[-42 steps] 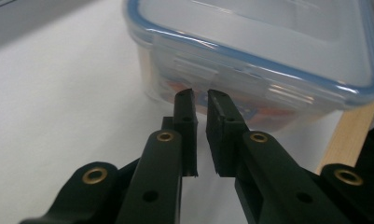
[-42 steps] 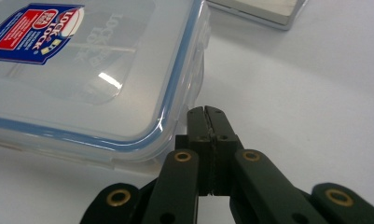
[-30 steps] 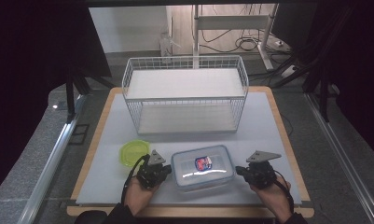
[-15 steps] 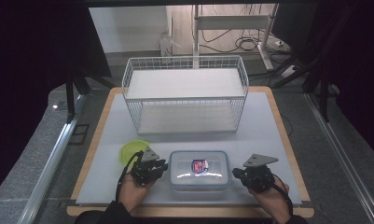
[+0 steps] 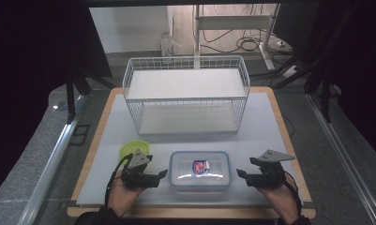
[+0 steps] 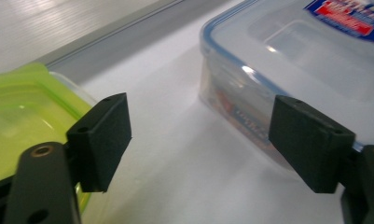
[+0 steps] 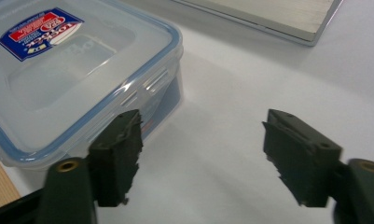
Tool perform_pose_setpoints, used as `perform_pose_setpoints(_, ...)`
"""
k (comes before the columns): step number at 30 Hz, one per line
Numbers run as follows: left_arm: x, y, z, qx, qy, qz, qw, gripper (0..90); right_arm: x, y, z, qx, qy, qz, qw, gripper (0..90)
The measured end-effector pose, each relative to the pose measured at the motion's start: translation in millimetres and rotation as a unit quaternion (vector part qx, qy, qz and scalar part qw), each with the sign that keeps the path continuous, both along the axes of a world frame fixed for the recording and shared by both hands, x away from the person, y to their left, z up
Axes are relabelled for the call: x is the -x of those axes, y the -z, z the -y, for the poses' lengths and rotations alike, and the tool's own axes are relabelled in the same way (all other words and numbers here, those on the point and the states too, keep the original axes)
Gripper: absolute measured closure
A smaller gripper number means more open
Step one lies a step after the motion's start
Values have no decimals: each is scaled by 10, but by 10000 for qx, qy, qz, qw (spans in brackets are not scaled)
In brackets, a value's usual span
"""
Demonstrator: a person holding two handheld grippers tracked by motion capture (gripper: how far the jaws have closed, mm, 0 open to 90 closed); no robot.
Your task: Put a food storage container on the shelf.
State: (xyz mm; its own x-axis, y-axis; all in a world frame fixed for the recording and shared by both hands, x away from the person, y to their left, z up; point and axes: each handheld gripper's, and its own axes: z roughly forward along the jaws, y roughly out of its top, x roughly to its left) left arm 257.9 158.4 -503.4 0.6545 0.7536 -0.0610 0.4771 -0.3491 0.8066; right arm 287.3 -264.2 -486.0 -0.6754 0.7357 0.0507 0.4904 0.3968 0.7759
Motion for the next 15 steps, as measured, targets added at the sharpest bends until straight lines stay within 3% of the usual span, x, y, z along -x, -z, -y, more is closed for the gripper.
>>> perform_pose_setpoints(2, 14, -14, 21, 12, 69, 39, 10000, 153, -6, 6, 2, -22, -8, -14, 10000, 224)
perform_pose_setpoints(10, 59, -59, 62, 127, 318, 138, 9993, 107, -10, 8, -9, -48, -95, 11, 9999, 147)
perform_pose_setpoints(15, 36, -72, 69, 254, 640, 45, 9976, 73, -4, -20, -10, -62, -159, 77, 9998, 114)
